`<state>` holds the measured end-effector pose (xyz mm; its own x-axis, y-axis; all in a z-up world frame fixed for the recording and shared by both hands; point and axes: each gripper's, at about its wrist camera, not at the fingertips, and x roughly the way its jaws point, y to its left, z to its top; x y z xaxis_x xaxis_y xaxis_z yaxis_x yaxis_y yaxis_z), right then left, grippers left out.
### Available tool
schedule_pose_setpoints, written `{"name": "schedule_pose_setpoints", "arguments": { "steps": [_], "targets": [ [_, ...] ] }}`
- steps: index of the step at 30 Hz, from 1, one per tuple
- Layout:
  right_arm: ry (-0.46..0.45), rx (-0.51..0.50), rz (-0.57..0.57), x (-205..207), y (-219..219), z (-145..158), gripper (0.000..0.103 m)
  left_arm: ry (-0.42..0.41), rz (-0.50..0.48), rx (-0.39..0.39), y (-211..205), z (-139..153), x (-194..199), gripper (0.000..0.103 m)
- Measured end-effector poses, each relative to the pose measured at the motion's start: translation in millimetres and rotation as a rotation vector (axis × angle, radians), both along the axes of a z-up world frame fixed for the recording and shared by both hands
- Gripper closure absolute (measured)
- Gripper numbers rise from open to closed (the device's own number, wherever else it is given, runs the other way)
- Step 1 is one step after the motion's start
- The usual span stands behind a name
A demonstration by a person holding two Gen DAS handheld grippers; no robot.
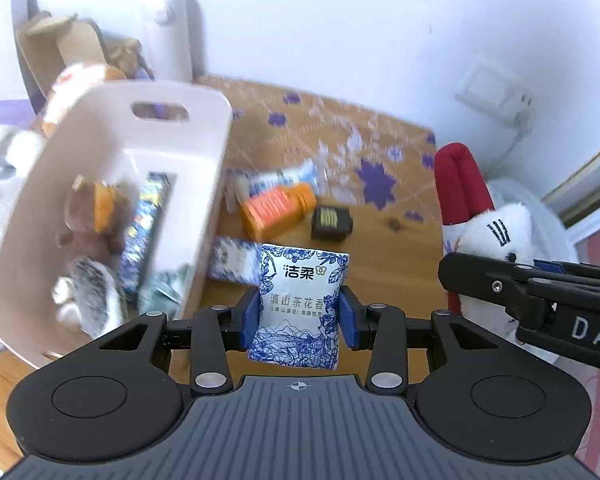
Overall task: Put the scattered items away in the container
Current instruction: 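Carry Hello Kitty plush and blue tissue pack into the beige basket and release both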
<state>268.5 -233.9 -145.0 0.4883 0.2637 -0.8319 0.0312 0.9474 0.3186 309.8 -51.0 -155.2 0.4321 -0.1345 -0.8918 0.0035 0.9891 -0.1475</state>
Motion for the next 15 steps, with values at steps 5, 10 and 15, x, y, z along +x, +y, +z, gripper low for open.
{"name": "schedule_pose_setpoints", "arguments": {
  "steps": [5, 10, 15],
  "targets": [
    [-0.074, -0.004, 0.035, 6, 32, 38, 0.065, -0.052, 0.039, -0.011, 34, 30, 3, 0.061],
    [-0.098, -0.008, 0.081, 23, 75, 58, 0.065, -0.066, 0.102, -0.003, 79, 46, 11, 0.061],
    [-0.106, 0.006, 0.141, 40, 121, 59, 0.065, -0.057, 0.18, 0.016, 126, 43, 22, 0.061]
  ]
}}
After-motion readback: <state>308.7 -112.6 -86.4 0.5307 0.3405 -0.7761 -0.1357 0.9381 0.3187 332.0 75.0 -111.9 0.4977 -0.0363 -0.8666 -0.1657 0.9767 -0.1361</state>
